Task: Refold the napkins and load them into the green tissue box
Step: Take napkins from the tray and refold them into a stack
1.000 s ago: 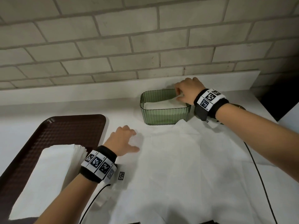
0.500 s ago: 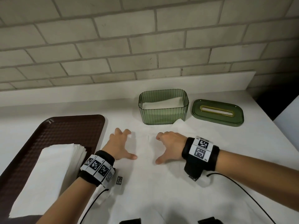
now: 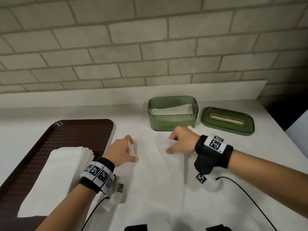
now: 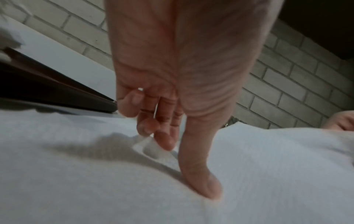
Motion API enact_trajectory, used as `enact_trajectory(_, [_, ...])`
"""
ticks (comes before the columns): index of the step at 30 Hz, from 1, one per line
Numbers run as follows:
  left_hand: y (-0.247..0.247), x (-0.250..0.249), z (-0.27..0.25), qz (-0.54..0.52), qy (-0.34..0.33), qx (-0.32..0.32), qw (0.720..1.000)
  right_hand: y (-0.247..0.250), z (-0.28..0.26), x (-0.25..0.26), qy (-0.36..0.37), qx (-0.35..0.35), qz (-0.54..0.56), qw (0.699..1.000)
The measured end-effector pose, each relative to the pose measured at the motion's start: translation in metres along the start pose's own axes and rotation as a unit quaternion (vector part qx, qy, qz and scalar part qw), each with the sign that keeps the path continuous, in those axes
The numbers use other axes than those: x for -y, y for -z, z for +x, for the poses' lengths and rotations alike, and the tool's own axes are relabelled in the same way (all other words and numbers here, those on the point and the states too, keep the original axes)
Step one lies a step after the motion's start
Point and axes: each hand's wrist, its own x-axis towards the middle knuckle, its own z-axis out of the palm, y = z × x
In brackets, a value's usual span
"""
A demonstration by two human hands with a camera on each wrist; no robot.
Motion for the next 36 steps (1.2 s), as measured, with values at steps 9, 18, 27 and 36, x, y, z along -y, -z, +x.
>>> enact_trajectory(9, [0.011, -0.022, -0.016, -0.225, -0.056, -0.083, 0.969, 0.072, -0.016, -0.011, 0.017, -0.085, 0.182, 0.980])
enact_trajectory(18, [0.008, -0.083, -0.016, -0.472, 0.015, 0.058, 0.880, 0.029, -0.026, -0.006, 0.006, -0.074, 0.527, 0.846])
enact_trajectory(27, [-0.005, -0.077, 0.000, -0.632, 0.053, 0.171, 0.754, 0.063, -0.034, -0.040, -0.003, -0.210, 0.399, 0.892])
enact_trajectory(36, [-0.018, -0.096, 0.010, -0.702, 0.070, 0.142, 0.695, 0.049, -0.025, -0.060, 0.010, -0.295, 0.199, 0.934])
